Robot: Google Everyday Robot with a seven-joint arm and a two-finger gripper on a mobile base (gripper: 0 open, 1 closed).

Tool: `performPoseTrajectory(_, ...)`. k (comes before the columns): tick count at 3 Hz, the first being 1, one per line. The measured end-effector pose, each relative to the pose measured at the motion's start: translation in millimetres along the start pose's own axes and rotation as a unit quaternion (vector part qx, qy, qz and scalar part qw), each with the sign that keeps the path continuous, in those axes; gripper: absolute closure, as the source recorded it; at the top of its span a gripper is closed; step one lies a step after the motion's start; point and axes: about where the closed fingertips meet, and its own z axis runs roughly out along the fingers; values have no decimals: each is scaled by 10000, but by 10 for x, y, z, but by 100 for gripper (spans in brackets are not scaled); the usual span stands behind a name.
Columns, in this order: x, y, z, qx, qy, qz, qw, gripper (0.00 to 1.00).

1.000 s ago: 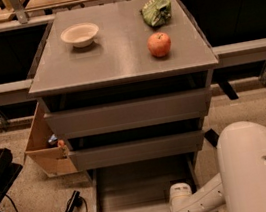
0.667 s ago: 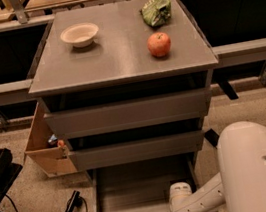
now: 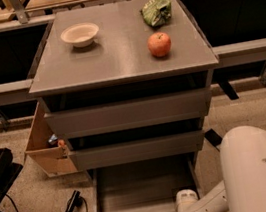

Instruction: Open bottom drawer

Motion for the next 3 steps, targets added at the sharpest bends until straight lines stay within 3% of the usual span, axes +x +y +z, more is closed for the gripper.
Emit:
performPoseTrajectory(1,134,179,0,-167,-45,151,9997,41)
performPoseTrajectory(2,119,159,-78,-167,-45,151,9997,72)
performPoseTrajectory(3,109,141,-100,-166,-45,151,9997,95)
